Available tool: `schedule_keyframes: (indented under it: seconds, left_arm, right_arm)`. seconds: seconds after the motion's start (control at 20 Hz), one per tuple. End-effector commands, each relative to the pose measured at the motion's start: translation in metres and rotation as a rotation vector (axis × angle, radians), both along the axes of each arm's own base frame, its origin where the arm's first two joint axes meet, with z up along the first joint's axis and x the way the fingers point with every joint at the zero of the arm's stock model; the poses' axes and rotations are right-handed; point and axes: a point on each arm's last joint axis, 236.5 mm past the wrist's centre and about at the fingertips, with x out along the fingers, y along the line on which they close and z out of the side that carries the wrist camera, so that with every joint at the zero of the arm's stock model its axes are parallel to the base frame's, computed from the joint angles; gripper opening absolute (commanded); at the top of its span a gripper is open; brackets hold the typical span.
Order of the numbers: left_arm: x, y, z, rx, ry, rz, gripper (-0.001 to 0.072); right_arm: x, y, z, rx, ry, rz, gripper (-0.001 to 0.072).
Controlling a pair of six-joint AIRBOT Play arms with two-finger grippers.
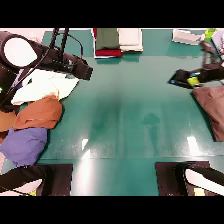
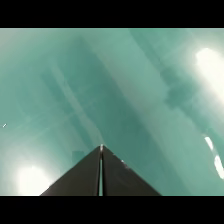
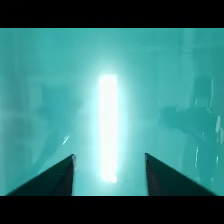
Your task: Fold the shirts.
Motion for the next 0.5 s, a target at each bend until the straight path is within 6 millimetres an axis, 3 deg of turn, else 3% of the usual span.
schedule_keyframes:
  seconds: [0.0, 0.1, 0.45]
  left_arm:
    - [-0.002, 0.001, -0.002, 0.008, 0.01, -0.002, 0.0026]
    - [-0.002, 0.001, -0.002, 0.008, 0.011, -0.002, 0.0026]
    - [-0.002, 0.001, -0.002, 0.008, 0.011, -0.002, 0.0026]
  right_arm:
    - [-0.005, 0.068, -0.001, 0.001, -0.007, 0.176, 0.0274]
    - [-0.004, 0.083, 0.002, -0.007, -0.017, 0.232, 0.0016]
    - [0.003, 0.093, 0.008, -0.003, -0.034, 0.253, 0.0016]
